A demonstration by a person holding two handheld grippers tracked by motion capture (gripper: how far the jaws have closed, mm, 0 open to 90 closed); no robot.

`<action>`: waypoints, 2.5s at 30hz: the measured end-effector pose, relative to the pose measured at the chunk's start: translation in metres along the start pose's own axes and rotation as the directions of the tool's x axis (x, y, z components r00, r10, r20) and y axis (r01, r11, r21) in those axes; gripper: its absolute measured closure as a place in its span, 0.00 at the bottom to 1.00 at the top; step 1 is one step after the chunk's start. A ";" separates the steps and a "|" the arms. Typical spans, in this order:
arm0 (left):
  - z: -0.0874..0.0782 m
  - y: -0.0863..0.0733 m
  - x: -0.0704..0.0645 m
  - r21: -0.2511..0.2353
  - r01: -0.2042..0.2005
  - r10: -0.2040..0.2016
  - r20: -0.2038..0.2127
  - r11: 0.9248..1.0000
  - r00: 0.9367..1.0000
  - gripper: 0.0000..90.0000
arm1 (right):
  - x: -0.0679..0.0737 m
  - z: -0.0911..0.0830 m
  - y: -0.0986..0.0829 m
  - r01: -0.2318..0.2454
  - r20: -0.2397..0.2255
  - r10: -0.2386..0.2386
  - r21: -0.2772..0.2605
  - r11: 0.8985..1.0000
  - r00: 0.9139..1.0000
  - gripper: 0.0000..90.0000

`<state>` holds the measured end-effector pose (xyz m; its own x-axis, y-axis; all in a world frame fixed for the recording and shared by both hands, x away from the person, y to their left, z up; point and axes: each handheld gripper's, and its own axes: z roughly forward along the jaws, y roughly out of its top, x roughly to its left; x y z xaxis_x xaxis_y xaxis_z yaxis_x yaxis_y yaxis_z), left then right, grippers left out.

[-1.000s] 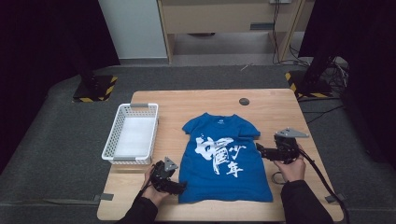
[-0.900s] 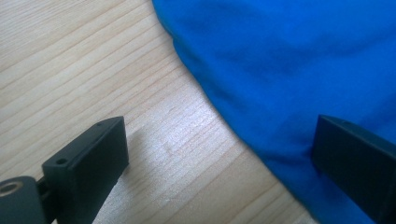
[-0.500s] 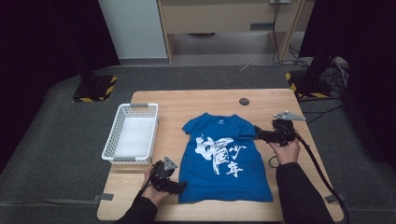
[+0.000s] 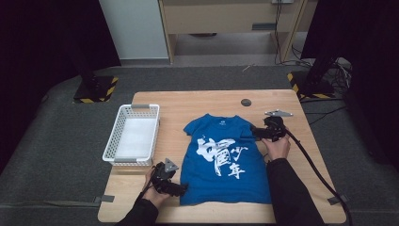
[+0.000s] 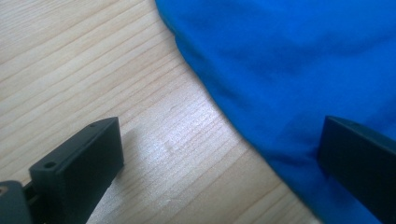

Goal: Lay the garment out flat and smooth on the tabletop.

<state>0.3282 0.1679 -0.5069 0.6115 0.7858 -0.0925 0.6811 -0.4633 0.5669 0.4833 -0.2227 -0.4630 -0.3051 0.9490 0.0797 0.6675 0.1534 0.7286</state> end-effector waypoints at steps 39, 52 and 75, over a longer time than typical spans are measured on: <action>0.000 -0.002 0.000 -0.013 -0.002 0.002 -0.001 1.000 1.000 0.00 | -0.004 0.043 -0.025 -0.006 0.056 -0.002 0.137 0.991 0.998 0.57; 0.000 -0.002 0.000 -0.013 -0.002 0.002 -0.002 1.000 1.000 0.00 | -0.003 0.044 -0.028 -0.015 0.018 0.013 0.112 0.994 1.000 0.88; 0.000 -0.002 -0.001 -0.015 -0.004 0.004 0.000 1.000 1.000 0.00 | 0.025 -0.006 0.023 -0.022 -0.179 0.009 -0.068 0.997 0.984 0.95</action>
<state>0.3266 0.1681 -0.5079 0.6143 0.7838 -0.0907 0.6727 -0.4601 0.5795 0.4866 -0.1974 -0.4404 -0.4156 0.8858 0.2068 0.6263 0.1138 0.7712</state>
